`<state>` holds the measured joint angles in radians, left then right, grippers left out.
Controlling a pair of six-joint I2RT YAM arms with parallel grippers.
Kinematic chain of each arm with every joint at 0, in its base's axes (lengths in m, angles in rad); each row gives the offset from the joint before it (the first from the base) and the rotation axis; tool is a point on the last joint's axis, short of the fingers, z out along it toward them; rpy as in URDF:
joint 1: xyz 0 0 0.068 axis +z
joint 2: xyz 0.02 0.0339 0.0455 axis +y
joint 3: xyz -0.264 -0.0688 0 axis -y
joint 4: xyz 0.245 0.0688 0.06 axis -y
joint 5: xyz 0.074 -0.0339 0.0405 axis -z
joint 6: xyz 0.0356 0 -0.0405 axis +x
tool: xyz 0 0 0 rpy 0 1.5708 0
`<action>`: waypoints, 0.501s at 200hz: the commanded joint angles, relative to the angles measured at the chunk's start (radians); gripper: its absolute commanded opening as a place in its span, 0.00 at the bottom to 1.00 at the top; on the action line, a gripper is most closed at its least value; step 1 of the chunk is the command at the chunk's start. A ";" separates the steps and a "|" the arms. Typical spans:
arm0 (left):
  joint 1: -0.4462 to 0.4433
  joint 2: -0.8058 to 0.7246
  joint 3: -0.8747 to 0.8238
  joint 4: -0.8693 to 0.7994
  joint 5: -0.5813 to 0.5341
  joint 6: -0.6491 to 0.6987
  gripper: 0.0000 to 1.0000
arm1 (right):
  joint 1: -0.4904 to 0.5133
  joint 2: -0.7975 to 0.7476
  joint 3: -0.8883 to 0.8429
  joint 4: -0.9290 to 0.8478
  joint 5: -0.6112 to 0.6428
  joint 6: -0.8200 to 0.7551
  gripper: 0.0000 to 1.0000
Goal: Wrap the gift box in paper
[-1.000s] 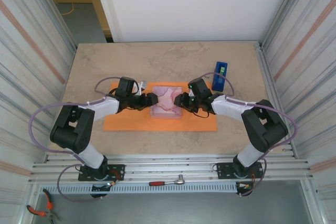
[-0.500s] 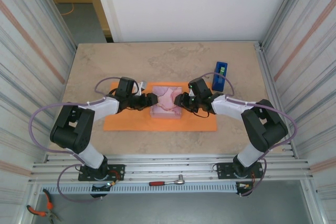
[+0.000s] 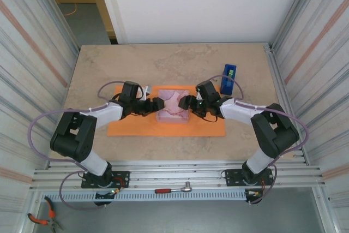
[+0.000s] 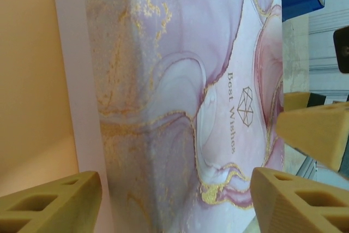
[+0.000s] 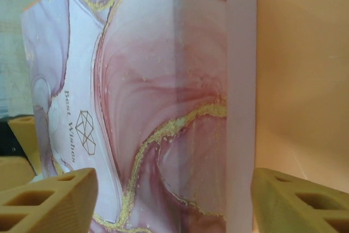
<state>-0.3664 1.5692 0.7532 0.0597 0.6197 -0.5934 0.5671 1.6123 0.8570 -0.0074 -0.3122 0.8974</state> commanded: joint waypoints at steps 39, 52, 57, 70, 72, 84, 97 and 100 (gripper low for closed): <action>0.038 -0.171 -0.009 -0.153 -0.067 0.064 0.99 | -0.062 -0.196 -0.026 -0.167 0.099 -0.078 0.84; 0.041 -0.211 -0.011 -0.176 -0.093 0.065 0.98 | -0.086 -0.237 -0.043 -0.209 0.116 -0.096 0.84; 0.041 -0.228 -0.014 -0.187 -0.104 0.063 0.99 | -0.095 -0.252 -0.050 -0.223 0.122 -0.102 0.84; 0.041 -0.278 -0.023 -0.202 -0.147 0.059 0.99 | -0.121 -0.293 -0.070 -0.268 0.142 -0.114 0.83; 0.041 -0.283 -0.025 -0.203 -0.152 0.057 0.99 | -0.126 -0.299 -0.073 -0.276 0.143 -0.118 0.83; 0.041 -0.332 -0.036 -0.214 -0.196 0.051 0.99 | -0.153 -0.332 -0.092 -0.314 0.144 -0.132 0.83; 0.042 -0.383 -0.052 -0.217 -0.245 0.041 0.99 | -0.191 -0.370 -0.121 -0.346 0.120 -0.144 0.83; 0.042 -0.393 -0.054 -0.217 -0.255 0.039 0.99 | -0.201 -0.379 -0.128 -0.355 0.114 -0.145 0.83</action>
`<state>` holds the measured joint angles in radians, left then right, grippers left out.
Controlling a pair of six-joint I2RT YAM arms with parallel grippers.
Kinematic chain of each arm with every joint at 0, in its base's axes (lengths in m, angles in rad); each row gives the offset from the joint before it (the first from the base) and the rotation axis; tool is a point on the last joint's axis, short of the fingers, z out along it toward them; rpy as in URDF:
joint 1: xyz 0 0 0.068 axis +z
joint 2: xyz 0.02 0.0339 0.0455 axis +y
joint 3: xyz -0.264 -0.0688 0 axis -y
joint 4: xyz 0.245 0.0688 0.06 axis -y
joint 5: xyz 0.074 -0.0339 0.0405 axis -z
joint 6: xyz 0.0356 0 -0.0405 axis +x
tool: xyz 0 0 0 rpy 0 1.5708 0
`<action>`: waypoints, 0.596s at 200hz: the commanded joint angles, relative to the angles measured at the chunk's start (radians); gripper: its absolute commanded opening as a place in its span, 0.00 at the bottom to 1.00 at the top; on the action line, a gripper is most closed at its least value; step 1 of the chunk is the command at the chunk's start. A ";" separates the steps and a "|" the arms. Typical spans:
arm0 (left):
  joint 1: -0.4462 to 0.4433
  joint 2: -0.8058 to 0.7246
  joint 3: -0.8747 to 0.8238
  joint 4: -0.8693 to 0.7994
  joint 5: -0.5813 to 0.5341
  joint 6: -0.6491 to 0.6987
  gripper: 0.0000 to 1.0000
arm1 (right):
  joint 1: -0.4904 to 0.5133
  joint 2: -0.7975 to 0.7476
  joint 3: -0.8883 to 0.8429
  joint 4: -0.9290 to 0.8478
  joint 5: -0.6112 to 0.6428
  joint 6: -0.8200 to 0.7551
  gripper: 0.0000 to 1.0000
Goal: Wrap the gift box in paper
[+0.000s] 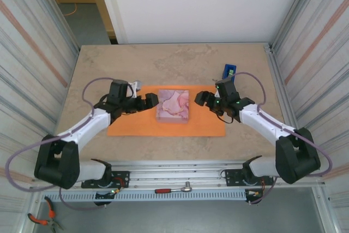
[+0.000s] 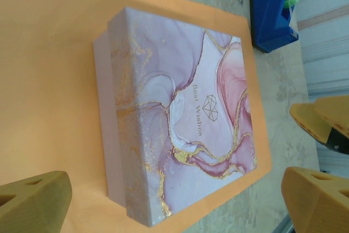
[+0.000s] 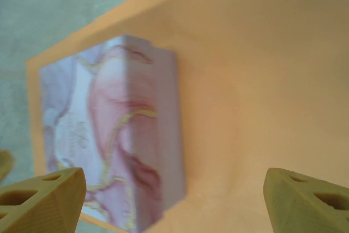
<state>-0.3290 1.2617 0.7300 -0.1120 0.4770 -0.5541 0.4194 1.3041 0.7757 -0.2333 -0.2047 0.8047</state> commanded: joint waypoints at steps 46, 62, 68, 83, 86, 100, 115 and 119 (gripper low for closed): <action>0.004 -0.144 -0.064 -0.023 -0.163 -0.039 0.99 | -0.169 -0.189 -0.157 -0.241 -0.063 -0.042 0.83; 0.005 -0.132 -0.080 0.009 -0.162 -0.067 0.99 | -0.194 -0.223 -0.193 -0.275 -0.068 -0.041 0.83; 0.005 -0.126 -0.087 0.026 -0.155 -0.078 0.99 | -0.202 -0.237 -0.205 -0.285 -0.067 -0.040 0.83; 0.005 -0.111 -0.096 0.053 -0.137 -0.095 0.99 | -0.216 -0.273 -0.240 -0.291 -0.067 -0.030 0.83; 0.004 -0.106 -0.098 0.055 -0.133 -0.097 0.99 | -0.217 -0.279 -0.247 -0.292 -0.067 -0.029 0.83; 0.004 -0.090 -0.098 0.065 -0.104 -0.105 0.99 | -0.226 -0.308 -0.276 -0.290 -0.069 -0.015 0.82; 0.001 -0.073 -0.096 0.064 -0.067 -0.102 0.99 | -0.231 -0.344 -0.300 -0.283 -0.069 -0.004 0.81; 0.001 -0.067 -0.096 0.065 -0.056 -0.100 0.99 | -0.232 -0.352 -0.304 -0.281 -0.069 0.000 0.81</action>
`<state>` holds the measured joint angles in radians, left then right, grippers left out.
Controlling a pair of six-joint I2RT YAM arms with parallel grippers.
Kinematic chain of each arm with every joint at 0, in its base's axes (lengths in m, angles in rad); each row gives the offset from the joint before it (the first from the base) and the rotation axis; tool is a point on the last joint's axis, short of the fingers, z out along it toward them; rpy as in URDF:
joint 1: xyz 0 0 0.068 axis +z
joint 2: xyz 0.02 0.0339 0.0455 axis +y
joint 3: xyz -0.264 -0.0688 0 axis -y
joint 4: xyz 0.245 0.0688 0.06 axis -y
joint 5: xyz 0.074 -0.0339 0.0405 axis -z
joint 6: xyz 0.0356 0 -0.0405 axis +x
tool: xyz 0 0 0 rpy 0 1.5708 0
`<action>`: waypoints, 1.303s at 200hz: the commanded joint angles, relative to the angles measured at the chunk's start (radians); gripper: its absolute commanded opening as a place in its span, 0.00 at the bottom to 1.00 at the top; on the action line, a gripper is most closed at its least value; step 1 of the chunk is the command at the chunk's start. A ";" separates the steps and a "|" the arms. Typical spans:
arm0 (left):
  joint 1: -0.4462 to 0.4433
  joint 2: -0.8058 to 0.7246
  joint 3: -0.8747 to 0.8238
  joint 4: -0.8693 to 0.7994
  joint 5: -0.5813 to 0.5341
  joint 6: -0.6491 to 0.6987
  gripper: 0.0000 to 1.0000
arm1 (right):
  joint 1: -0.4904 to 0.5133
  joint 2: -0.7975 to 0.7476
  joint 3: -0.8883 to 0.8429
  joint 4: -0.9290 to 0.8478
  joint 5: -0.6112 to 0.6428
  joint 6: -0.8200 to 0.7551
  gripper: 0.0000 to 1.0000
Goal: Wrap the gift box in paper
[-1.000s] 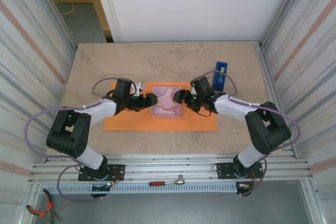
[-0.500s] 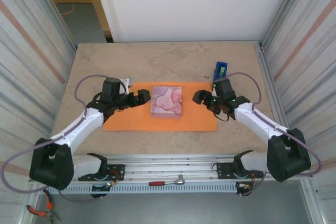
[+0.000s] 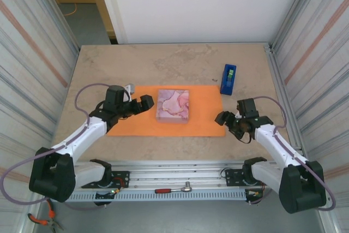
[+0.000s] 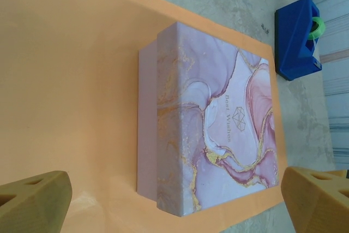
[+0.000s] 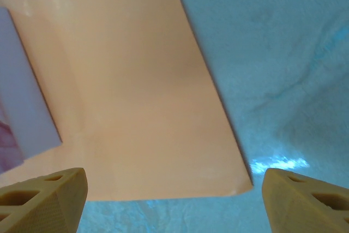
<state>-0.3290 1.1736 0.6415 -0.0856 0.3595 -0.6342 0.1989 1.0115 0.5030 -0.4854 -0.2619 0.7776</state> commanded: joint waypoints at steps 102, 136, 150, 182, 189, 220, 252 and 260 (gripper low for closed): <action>-0.085 0.135 -0.022 0.123 0.171 -0.004 0.99 | -0.014 -0.126 -0.113 0.037 -0.001 0.115 0.73; -0.117 0.173 -0.038 0.173 0.164 -0.028 0.99 | -0.013 -0.097 -0.107 0.061 -0.006 0.109 0.73; -0.129 0.185 -0.039 0.185 0.163 -0.034 0.99 | -0.013 -0.075 -0.103 0.073 -0.010 0.107 0.73; -0.152 0.207 -0.028 0.209 0.157 -0.051 0.99 | -0.013 -0.029 -0.092 0.105 -0.023 0.101 0.73; -0.158 0.210 -0.026 0.214 0.156 -0.056 0.99 | -0.013 -0.028 -0.089 0.110 -0.023 0.098 0.73; -0.175 0.213 -0.012 0.216 0.152 -0.063 0.99 | -0.012 0.017 -0.088 0.133 -0.031 0.095 0.73; -0.176 0.193 -0.021 0.191 0.135 -0.049 0.99 | -0.012 0.038 -0.089 0.152 -0.042 0.091 0.72; -0.175 0.187 -0.022 0.175 0.126 -0.041 0.99 | -0.012 0.041 -0.089 0.155 -0.042 0.091 0.72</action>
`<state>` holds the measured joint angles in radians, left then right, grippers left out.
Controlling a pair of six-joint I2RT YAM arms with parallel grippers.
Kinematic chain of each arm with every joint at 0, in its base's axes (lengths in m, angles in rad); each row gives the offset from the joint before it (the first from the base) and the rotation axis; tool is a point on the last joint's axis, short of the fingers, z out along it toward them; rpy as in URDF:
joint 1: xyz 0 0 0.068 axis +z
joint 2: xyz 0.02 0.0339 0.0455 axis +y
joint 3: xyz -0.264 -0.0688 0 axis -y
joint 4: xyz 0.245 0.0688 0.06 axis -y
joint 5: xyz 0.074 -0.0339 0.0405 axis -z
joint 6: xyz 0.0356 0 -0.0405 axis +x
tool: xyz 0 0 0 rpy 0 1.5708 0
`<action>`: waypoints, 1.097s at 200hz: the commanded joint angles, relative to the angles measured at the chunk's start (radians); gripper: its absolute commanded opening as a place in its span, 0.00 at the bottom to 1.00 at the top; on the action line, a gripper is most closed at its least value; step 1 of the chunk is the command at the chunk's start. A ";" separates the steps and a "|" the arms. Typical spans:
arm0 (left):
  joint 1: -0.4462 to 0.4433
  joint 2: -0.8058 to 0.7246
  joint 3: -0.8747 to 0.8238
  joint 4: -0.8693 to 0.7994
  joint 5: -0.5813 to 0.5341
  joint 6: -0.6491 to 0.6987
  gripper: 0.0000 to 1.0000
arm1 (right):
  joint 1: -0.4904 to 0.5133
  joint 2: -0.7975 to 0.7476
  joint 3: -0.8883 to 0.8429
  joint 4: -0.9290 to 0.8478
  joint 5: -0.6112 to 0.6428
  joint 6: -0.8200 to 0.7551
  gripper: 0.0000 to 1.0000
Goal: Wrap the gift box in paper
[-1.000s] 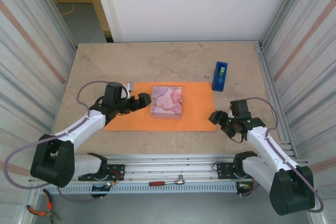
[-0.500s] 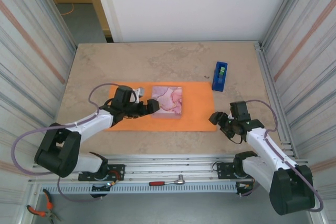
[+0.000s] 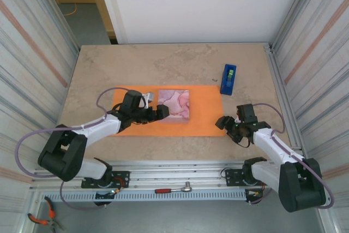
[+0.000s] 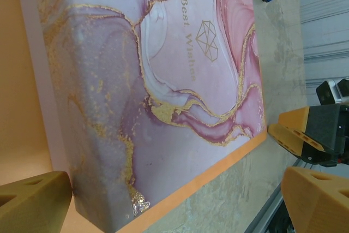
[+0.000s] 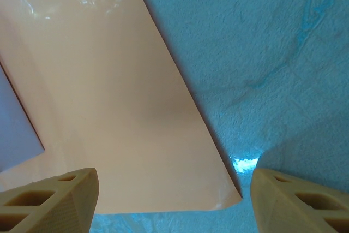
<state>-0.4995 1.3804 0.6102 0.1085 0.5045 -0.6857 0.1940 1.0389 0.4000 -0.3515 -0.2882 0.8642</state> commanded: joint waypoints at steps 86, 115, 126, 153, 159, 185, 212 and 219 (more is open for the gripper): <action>0.041 -0.111 0.023 -0.120 -0.090 0.071 0.99 | 0.007 0.033 0.019 0.051 -0.036 0.009 0.66; 0.056 -0.118 0.018 -0.124 -0.084 0.080 0.99 | 0.028 0.048 0.026 0.066 -0.037 0.012 0.65; 0.061 -0.122 0.016 -0.125 -0.080 0.083 0.99 | 0.033 0.050 0.032 0.060 -0.029 0.013 0.65; 0.073 -0.131 0.007 -0.125 -0.073 0.084 0.99 | 0.043 0.034 0.049 0.001 0.045 0.014 0.67; 0.075 -0.133 0.006 -0.124 -0.071 0.086 0.99 | 0.042 0.026 0.050 -0.014 0.063 0.014 0.67; 0.084 -0.133 0.003 -0.119 -0.063 0.087 0.99 | 0.043 -0.004 0.049 -0.052 0.107 0.016 0.69; 0.092 -0.129 0.000 -0.114 -0.056 0.092 0.99 | 0.046 0.020 0.040 -0.033 0.091 0.016 0.70; 0.094 -0.129 0.000 -0.115 -0.054 0.092 0.99 | 0.050 0.030 0.040 -0.023 0.084 0.017 0.70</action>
<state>-0.4179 1.2720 0.6128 -0.0032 0.4282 -0.6220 0.2314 1.0527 0.4267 -0.3561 -0.2195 0.8646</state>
